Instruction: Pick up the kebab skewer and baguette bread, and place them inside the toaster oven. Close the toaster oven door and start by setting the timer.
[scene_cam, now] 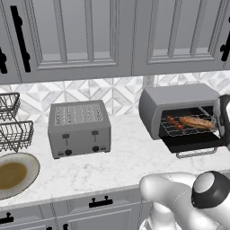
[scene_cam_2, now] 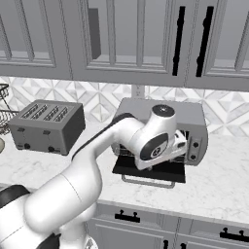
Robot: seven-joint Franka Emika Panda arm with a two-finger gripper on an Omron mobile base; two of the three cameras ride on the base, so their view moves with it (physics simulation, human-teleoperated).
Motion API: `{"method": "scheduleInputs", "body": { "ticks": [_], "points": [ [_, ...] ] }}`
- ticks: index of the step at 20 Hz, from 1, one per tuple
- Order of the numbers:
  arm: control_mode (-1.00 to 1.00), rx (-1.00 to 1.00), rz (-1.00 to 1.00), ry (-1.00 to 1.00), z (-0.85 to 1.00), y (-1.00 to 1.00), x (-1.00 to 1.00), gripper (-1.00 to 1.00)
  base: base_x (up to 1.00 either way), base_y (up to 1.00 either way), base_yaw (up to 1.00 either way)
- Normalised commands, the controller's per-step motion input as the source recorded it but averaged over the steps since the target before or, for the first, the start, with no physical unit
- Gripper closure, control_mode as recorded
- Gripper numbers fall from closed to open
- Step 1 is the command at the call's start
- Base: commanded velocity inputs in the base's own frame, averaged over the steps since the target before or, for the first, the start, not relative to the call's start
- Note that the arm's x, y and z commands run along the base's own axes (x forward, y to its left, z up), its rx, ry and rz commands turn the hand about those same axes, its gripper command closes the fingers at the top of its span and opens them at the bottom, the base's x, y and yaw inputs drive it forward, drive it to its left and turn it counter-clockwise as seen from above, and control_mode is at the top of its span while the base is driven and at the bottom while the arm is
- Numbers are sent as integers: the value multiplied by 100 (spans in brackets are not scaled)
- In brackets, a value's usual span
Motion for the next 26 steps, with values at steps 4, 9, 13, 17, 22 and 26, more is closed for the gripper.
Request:
{"method": "scheduleInputs", "body": {
  "ticks": [4, 9, 13, 17, 22, 26],
  "points": [
    [-100, 0, -38, 0, -15, 15, -1, -100, 0, 0, 0],
    [-100, 0, -35, 0, -36, 3, 6, -100, 0, 0, 0],
    [-100, 0, -29, 0, -6, 6, 13, -100, 0, 0, 0],
    [-100, 0, -26, 1, -19, 18, 11, -100, 0, 0, 0],
    [-100, 0, -12, 0, -36, 3, 27, -100, 0, 0, 0],
    [-100, 0, -2, 0, -35, 12, 57, -100, 0, 0, 0]
  ]
}}
